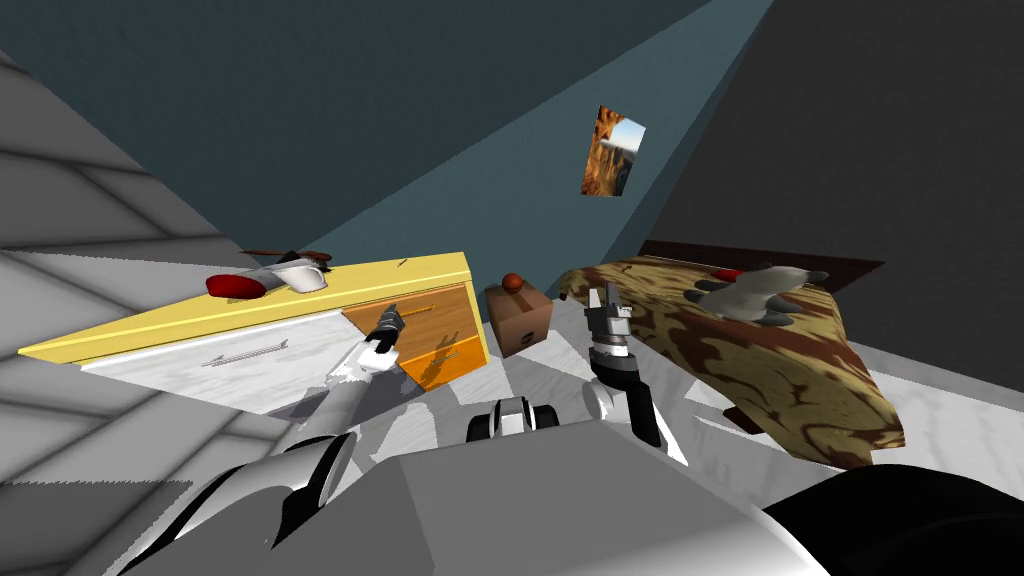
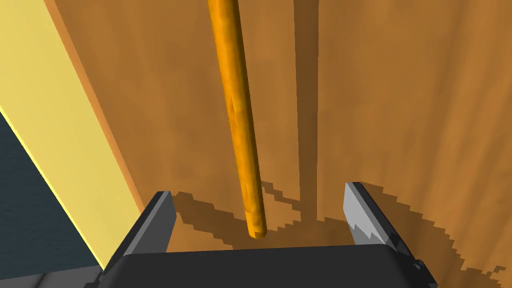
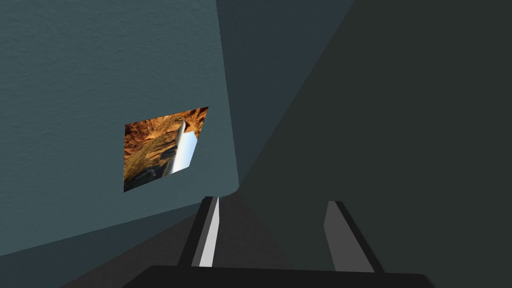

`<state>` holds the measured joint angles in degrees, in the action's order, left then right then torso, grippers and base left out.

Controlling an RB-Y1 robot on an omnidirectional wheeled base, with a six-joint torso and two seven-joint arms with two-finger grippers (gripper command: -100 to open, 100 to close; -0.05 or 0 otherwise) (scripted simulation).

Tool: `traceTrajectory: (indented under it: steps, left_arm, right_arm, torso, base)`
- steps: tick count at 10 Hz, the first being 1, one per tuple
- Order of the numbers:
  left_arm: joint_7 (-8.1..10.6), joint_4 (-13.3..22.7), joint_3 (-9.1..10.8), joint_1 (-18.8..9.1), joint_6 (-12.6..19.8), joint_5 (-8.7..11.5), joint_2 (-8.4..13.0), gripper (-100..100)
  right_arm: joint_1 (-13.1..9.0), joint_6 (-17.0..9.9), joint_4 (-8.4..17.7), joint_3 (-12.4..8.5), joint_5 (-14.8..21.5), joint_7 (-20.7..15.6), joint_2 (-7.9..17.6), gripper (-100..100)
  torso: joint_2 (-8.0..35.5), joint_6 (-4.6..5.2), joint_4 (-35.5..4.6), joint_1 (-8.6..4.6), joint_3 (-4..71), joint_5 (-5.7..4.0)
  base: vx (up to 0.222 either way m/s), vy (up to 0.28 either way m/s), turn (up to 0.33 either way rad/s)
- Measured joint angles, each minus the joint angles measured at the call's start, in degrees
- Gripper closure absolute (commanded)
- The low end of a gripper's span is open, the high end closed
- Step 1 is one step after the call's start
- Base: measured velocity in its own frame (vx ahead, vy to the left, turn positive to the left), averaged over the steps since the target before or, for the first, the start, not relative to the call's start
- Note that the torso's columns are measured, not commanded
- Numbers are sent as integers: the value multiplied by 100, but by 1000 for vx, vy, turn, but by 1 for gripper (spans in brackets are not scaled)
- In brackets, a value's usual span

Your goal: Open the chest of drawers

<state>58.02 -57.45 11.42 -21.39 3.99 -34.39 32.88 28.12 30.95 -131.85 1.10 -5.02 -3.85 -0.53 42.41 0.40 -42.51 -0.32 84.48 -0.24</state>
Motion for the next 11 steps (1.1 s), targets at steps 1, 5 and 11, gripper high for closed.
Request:
traceTrajectory:
  steps: [1,5,11]
  left_arm:
    - [106,157,89,-156,-79,-153,-21,-100]
    - [286,678,262,-376,-173,-401,64,-100]
    - [960,1271,353,-607,-305,-679,343,-100]
  right_arm:
    - [2,0,0,0,0,0,0,0]
    - [1,0,0,0,0,0,1,0]
    - [1,0,0,0,0,0,1,0]
  torso:
    - [-23,-31,17,18,13,12]
    - [14,-27,14,22,-5,20]
    - [14,-31,15,18,-5,20]
  base:
    - [-30,-10,26]
    - [-61,-17,-161]
    - [-48,-29,-129]
